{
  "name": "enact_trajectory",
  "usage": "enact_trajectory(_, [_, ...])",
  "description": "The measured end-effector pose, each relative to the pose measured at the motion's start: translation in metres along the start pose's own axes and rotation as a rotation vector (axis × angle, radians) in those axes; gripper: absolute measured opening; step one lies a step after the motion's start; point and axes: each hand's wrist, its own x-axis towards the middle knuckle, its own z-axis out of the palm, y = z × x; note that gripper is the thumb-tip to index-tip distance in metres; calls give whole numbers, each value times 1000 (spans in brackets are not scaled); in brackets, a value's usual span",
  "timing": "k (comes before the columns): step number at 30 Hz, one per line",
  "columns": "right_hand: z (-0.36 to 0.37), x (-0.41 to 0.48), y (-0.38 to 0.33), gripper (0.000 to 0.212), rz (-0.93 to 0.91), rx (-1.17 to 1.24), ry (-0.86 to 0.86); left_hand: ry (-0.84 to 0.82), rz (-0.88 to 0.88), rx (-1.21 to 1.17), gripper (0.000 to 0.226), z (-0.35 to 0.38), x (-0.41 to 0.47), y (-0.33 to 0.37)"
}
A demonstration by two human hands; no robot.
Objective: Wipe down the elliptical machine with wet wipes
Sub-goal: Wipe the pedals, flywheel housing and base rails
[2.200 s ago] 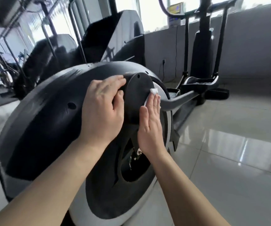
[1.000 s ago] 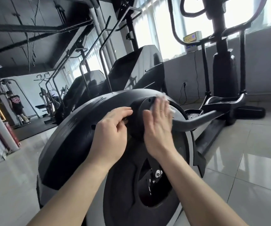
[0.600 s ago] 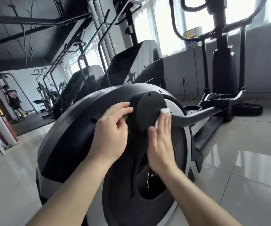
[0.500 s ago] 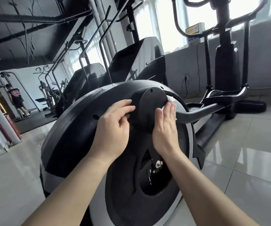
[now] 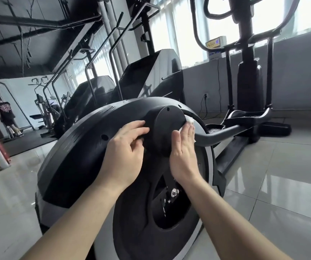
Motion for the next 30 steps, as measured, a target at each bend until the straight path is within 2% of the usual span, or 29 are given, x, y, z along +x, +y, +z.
enact_trajectory(3, [22, -52, -5, 81, -139, -83, 2, 1, -9, -6, 35, 0, 0, 0])
enact_trajectory(5, [28, -76, -9, 79, -124, -34, -52, 8, -17, -10, 35, 0, 1, 0])
enact_trajectory(8, [18, -41, -12, 75, -119, -47, -5, 10, -18, -29, 37, -1, 3, 0])
enact_trajectory(12, [0, 10, -29, 69, -15, 49, 0, -18, -35, -27, 42, -3, 3, 0])
enact_trajectory(17, [16, -41, -36, 71, -387, -95, -3, -56, -59, -15, 46, -6, 4, 2])
enact_trajectory(20, [20, -70, -12, 67, -490, -128, -20, -59, -66, -3, 46, -7, 2, 7])
enact_trajectory(23, [17, -63, 11, 68, -423, -176, 19, -82, -68, -12, 45, -11, -1, 10])
enact_trajectory(27, [7, -17, -8, 72, -89, -42, 37, -121, -85, 12, 42, -27, -8, 14])
enact_trajectory(28, [6, -9, -18, 69, -66, -23, 32, -121, -95, 16, 41, -32, -9, 14])
enact_trajectory(30, [9, -9, -39, 66, -155, -38, 54, -109, -119, 25, 40, -41, -12, 14])
